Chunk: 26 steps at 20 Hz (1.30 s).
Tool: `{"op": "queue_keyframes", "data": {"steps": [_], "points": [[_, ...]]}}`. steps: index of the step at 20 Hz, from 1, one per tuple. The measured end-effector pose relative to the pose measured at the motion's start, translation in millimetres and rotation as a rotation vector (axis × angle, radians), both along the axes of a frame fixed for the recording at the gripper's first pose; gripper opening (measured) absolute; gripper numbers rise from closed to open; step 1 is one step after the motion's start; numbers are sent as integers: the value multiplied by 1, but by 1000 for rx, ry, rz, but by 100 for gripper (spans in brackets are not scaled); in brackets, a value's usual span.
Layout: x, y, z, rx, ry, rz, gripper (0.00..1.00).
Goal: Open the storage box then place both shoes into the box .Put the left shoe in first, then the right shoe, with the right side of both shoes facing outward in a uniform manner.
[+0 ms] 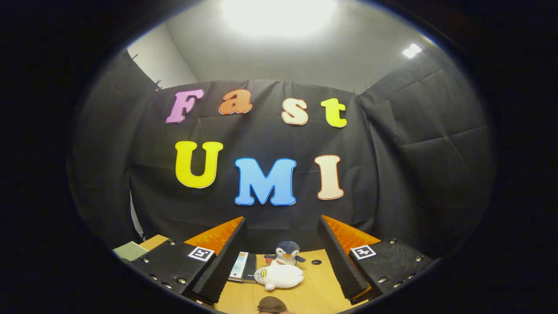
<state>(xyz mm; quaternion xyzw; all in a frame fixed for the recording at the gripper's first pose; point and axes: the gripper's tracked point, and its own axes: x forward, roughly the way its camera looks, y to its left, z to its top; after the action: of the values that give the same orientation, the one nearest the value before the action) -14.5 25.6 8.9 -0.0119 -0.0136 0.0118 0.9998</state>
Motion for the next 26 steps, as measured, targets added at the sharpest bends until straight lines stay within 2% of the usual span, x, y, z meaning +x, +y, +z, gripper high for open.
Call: {"op": "queue_keyframes", "data": {"steps": [7, 14, 21, 26], "points": [[15, -10, -2, -4, -9, -7, 98], [21, 8, -32, 42, 63, 55, 98], [27, 63, -96, 218, 251, 218, 98], [22, 126, -145, 326, 408, 436, 98]]}}
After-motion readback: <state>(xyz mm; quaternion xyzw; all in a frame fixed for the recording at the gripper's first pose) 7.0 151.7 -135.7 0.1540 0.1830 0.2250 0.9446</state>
